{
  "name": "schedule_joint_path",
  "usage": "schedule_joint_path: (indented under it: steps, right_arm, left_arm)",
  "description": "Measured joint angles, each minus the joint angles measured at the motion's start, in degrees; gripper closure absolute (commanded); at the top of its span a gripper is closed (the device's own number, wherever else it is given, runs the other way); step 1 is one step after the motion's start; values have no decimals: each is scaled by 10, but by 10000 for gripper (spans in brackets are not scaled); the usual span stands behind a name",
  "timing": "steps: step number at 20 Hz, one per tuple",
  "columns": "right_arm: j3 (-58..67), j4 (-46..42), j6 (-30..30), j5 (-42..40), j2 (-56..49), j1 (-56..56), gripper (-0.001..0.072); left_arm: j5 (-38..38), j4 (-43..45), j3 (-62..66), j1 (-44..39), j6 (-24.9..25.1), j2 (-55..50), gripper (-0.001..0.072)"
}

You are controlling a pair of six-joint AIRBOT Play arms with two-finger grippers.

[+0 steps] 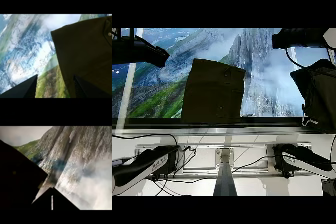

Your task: Fold the clothes and pants, and hang the long-sleeved shirts on hangers.

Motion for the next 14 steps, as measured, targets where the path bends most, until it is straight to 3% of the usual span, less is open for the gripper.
schedule_joint_path:
  steps: [6,9,12,13,14]
  right_arm:
    - [-76,-24,-43,109,1,-25,664]
    - [-187,40,-88,123,21,-40,664]
    - [-342,157,-171,99,49,-47,664]
    - [-393,205,-191,81,55,-48,630]
    - [-442,255,-205,57,57,-48,415]
  left_arm:
    - [0,-4,0,0,0,0,229]
    - [-2,-5,0,0,0,0,230]
    - [-9,-19,0,0,0,0,237]
    - [-9,-26,0,0,0,0,242]
    - [-6,-31,0,0,0,-1,242]
